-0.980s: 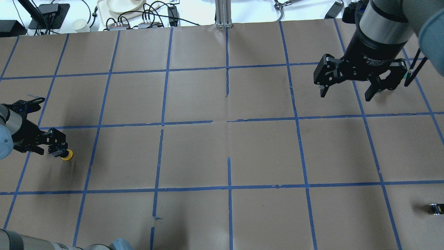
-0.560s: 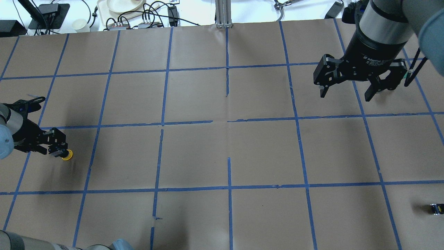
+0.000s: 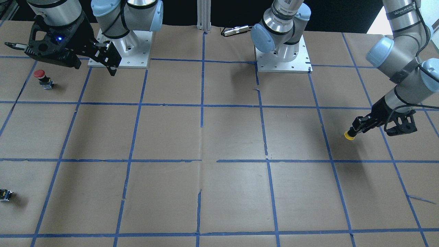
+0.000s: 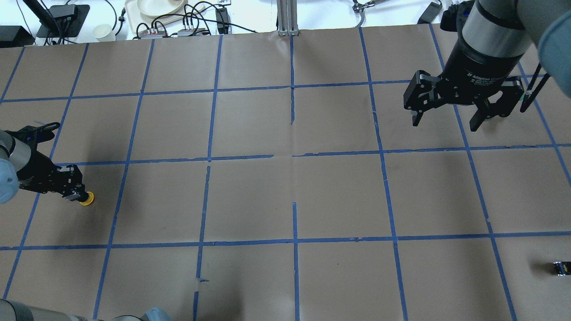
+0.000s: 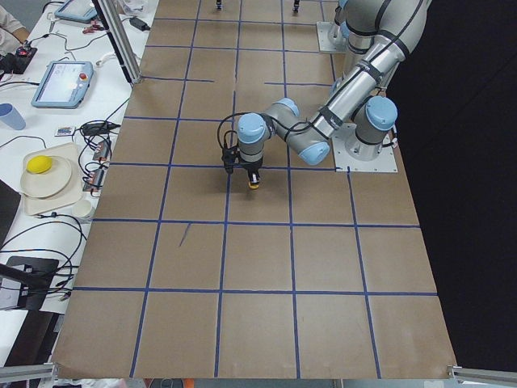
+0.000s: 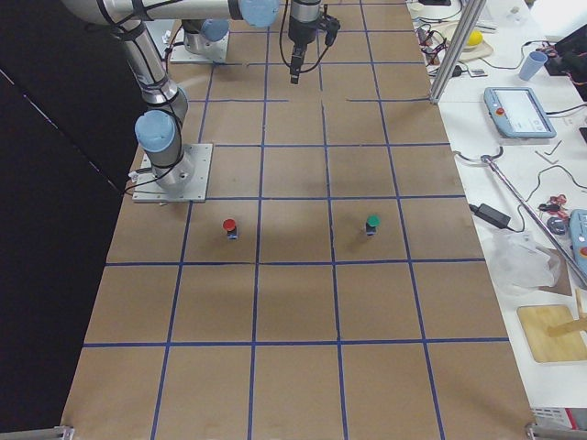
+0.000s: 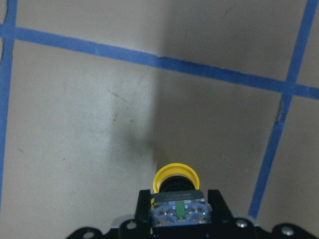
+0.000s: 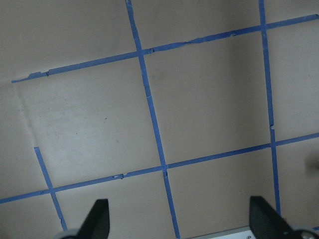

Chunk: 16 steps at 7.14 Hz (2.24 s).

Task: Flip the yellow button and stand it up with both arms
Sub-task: 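Lift the yellow button with the left gripper toward the right gripper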

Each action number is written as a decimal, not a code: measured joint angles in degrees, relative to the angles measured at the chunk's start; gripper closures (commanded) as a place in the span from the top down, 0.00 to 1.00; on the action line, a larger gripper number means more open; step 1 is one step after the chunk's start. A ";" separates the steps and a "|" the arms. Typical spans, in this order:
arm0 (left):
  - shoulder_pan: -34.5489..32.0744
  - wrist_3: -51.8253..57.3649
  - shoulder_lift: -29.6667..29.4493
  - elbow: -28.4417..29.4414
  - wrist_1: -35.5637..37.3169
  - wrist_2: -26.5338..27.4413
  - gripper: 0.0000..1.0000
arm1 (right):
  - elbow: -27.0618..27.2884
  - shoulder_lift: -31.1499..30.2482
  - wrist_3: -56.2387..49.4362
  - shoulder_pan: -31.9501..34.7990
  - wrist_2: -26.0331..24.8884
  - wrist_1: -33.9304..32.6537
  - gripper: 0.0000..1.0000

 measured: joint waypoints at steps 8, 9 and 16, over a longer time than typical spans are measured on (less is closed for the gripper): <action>-25.59 -2.27 10.23 8.28 -36.69 -52.74 0.23 | -0.72 2.83 12.81 -6.02 13.52 0.23 1.00; -28.76 -2.02 10.39 8.15 -36.80 -61.11 0.23 | -0.85 2.87 19.44 -6.33 20.03 0.04 1.00; -38.13 -2.63 9.70 7.73 -29.69 -85.90 0.23 | -0.56 -0.77 48.49 -6.13 51.85 -2.00 1.00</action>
